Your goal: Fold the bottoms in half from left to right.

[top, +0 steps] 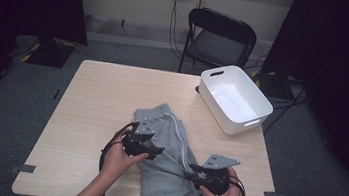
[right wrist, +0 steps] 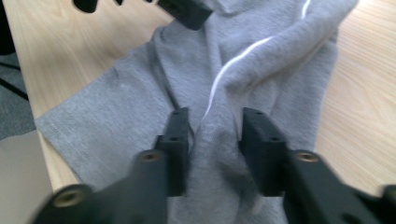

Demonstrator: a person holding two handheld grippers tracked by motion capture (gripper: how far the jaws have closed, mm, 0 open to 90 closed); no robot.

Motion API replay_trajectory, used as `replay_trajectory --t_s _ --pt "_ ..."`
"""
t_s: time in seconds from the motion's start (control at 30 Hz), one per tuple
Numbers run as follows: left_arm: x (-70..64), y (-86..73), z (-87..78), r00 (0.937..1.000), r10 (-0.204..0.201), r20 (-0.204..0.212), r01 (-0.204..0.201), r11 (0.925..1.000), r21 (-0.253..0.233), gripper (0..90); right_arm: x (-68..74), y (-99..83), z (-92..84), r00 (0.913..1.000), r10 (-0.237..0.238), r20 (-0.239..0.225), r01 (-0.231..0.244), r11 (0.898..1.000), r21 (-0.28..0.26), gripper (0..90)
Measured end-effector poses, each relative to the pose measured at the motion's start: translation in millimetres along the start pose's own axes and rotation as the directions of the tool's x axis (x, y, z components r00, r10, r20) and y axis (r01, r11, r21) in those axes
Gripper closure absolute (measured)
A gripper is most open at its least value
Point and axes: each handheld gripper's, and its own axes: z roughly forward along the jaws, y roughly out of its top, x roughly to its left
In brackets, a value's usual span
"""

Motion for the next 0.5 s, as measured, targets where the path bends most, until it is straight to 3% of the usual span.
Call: replay_trajectory --t_s 0.17,0.5 --pt "-3.2 -6.0 0.0 0.9999 0.01 0.004 -0.01 0.9999 0.003 32.4 -15.1 -5.3 -12.2 0.9978 0.066 -0.001 -0.066 0.997 -0.042 82.6" --pt "-5.9 -14.7 -5.0 0.9997 0.019 0.018 -0.019 0.9998 0.002 32.1 -48.2 -20.2 -30.1 0.9829 0.171 0.069 -0.165 0.983 -0.082 78.1"
